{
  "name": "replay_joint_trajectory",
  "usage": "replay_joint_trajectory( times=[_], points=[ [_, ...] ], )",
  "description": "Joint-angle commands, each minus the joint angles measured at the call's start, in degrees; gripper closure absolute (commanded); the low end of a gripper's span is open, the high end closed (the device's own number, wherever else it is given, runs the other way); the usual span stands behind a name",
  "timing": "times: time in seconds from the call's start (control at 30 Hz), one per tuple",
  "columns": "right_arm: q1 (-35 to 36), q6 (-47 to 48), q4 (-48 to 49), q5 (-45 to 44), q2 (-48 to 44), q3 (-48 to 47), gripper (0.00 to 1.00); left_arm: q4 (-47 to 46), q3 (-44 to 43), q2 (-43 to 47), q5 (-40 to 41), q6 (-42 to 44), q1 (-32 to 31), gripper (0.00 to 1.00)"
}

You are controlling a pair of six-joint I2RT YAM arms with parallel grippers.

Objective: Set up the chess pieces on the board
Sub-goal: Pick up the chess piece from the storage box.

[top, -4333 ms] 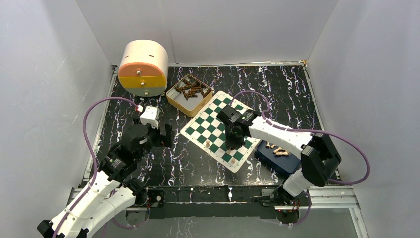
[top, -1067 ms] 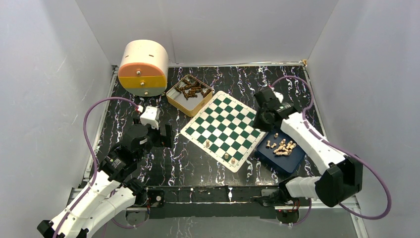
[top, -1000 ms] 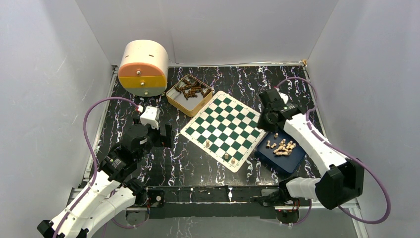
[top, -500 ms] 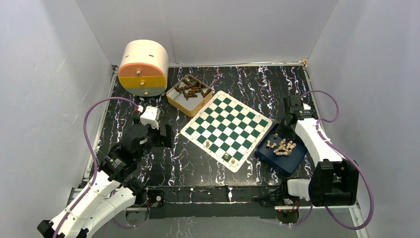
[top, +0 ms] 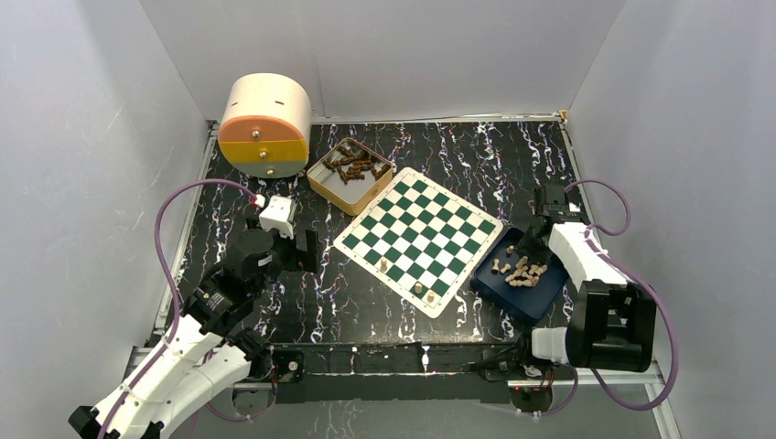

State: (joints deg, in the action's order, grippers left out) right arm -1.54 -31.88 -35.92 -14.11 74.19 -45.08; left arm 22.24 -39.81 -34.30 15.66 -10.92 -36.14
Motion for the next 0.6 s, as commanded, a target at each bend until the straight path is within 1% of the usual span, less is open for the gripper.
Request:
replay_joint_trajectory(
  times=[0.0, 0.2, 0.57],
  points=[
    [-0.70, 0.70, 2.81, 0.78, 0.20, 0.32, 0.64, -1.67, 0.31, 0.06, 0.17, 0.55, -0.16, 0.03],
    [-0.83, 0.33, 4.06, 2.79, 1.24, 1.42, 0.64, -1.67, 0.28, -0.19, 0.07, 0.61, -0.16, 0.03],
    [-0.83, 0.19, 4.37, 3.82, 2.12, 2.26, 0.65, -1.76, 0.26, -0.20, 0.25, 0.72, -0.14, 0.03]
  ],
)
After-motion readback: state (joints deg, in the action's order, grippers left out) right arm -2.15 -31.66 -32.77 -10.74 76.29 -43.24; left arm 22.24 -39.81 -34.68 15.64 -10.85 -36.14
